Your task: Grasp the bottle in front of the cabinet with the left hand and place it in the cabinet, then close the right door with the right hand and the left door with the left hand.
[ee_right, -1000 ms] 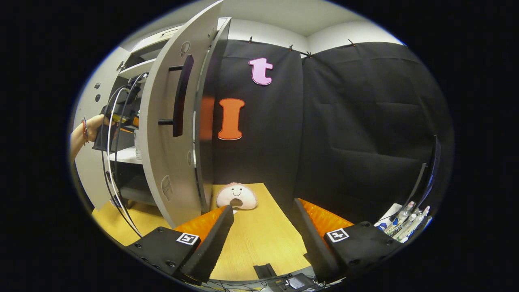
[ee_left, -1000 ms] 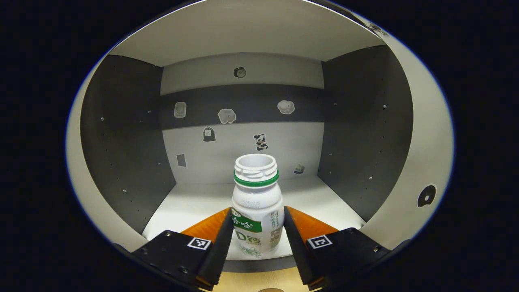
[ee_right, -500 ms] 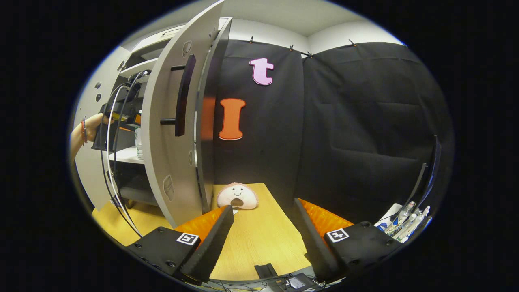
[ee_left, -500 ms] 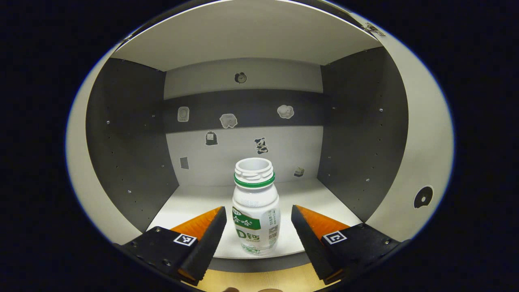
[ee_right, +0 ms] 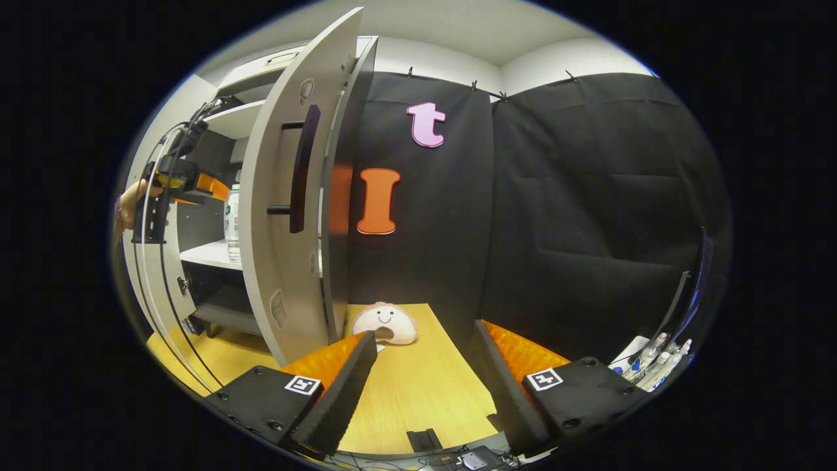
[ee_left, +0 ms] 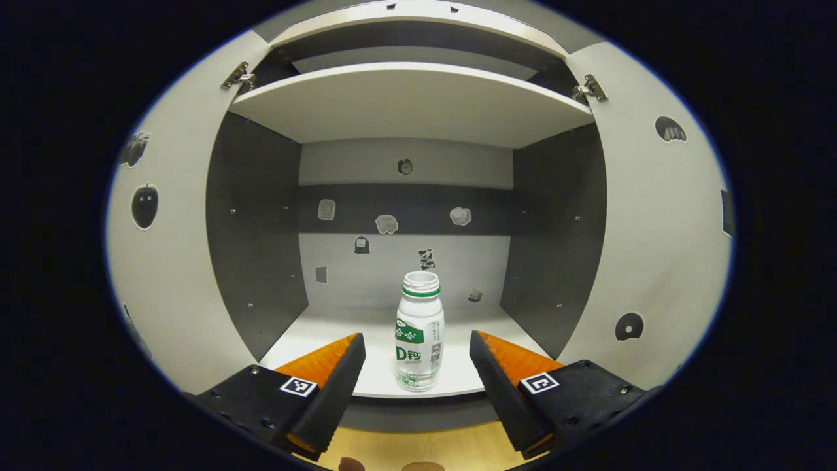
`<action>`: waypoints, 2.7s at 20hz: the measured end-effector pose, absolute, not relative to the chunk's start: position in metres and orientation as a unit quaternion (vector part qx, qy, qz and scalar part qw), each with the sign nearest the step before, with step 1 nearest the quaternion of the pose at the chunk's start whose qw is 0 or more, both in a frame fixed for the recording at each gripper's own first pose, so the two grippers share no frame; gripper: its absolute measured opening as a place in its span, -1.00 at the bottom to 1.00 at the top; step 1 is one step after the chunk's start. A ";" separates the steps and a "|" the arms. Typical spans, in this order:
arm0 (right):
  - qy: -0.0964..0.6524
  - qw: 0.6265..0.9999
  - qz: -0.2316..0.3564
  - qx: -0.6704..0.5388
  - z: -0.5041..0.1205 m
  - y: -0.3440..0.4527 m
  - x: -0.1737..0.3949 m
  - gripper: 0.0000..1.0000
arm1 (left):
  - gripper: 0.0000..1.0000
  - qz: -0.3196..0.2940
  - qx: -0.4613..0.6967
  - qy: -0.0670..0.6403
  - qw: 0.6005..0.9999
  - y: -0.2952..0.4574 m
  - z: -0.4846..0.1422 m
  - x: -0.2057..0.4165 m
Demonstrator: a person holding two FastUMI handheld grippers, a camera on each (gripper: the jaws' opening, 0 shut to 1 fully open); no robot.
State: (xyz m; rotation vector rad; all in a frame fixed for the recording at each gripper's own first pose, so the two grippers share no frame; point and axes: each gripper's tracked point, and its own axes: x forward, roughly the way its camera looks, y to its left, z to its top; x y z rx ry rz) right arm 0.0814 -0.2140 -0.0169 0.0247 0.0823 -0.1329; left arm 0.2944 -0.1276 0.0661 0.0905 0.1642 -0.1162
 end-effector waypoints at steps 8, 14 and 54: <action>0.025 0.999 -0.019 0.018 0.004 -0.212 0.092 0.95 | 0.91 -0.035 0.025 0.038 0.998 -0.097 0.109 0.197; 0.017 1.000 0.007 0.018 0.013 -0.204 0.109 0.95 | 0.86 0.001 0.016 0.012 1.000 -0.058 0.128 0.127; 0.004 0.996 0.077 0.047 0.016 -0.018 0.184 0.88 | 0.90 0.055 0.015 0.001 0.998 0.150 0.111 0.050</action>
